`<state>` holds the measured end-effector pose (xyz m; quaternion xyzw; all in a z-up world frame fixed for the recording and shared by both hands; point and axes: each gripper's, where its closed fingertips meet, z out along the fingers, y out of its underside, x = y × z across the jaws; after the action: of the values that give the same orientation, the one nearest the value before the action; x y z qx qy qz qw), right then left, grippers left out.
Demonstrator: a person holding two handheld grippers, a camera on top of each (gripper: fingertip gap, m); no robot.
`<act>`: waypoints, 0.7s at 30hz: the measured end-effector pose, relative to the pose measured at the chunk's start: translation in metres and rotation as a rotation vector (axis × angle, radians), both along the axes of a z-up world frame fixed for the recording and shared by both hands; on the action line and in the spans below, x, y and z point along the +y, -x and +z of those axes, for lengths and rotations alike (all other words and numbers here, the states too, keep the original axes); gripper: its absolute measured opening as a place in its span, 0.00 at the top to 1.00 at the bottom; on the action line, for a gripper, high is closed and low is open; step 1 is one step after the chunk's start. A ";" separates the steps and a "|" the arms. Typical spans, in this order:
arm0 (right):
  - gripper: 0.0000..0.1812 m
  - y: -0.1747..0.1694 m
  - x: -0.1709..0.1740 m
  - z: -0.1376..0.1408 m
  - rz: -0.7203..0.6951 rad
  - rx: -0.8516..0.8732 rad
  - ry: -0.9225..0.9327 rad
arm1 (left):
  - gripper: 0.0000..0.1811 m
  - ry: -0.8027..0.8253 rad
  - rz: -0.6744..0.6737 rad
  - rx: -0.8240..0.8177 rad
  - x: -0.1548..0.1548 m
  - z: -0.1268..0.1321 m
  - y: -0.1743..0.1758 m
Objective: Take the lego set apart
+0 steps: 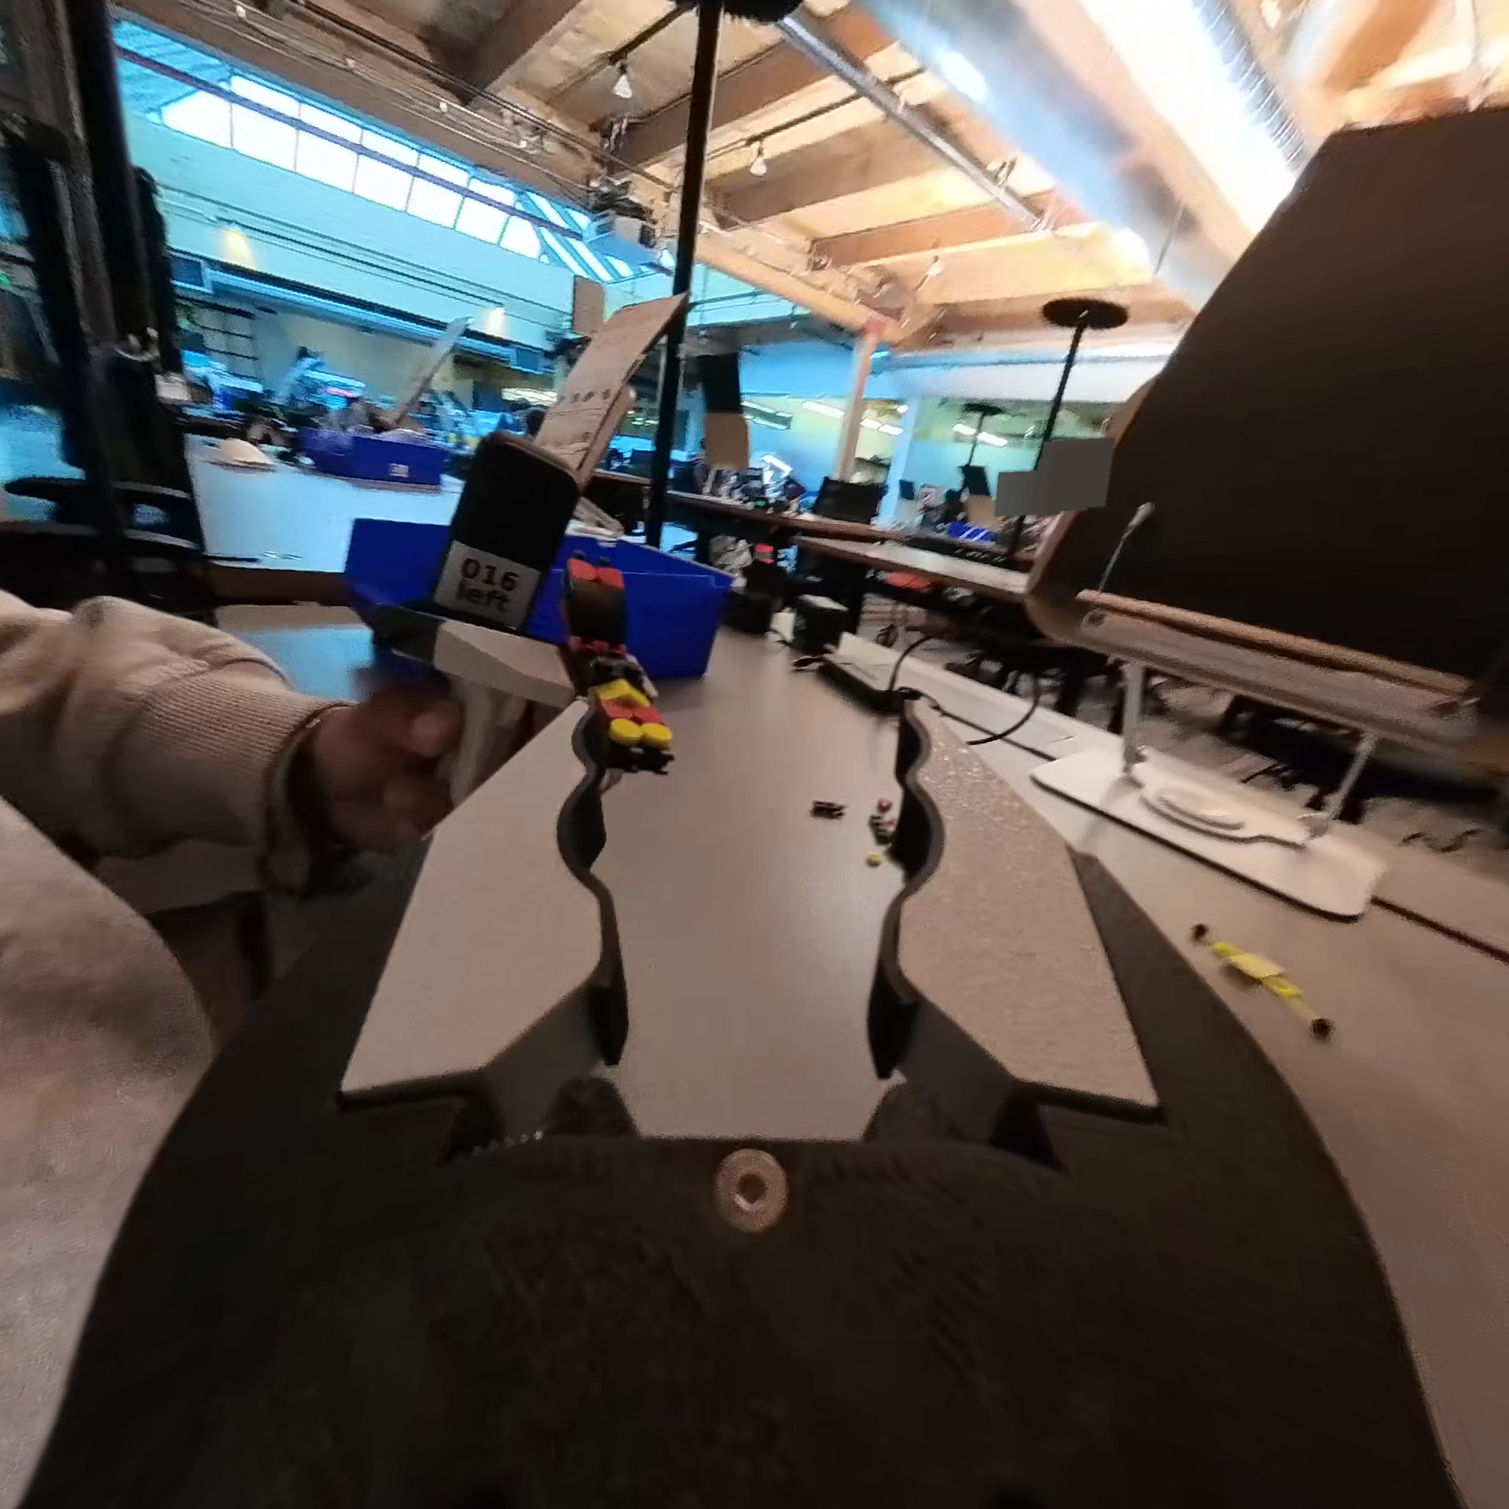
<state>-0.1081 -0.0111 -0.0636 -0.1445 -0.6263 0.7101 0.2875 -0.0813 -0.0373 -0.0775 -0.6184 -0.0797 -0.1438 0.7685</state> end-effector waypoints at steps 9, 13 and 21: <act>0.53 -0.009 -0.009 0.000 0.011 0.031 0.015 | 0.90 0.001 0.026 0.082 0.000 0.004 -0.006; 0.54 -0.012 -0.014 -0.004 0.050 -0.011 0.007 | 0.90 0.010 0.019 0.100 0.001 0.004 -0.010; 0.63 -0.016 -0.016 -0.004 0.082 -0.036 0.013 | 0.90 0.025 0.031 0.076 0.002 0.000 -0.006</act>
<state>-0.0919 -0.0267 -0.0674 -0.1333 -0.6322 0.7226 0.2457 -0.0754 -0.0354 -0.0770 -0.6316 -0.0619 -0.1070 0.7654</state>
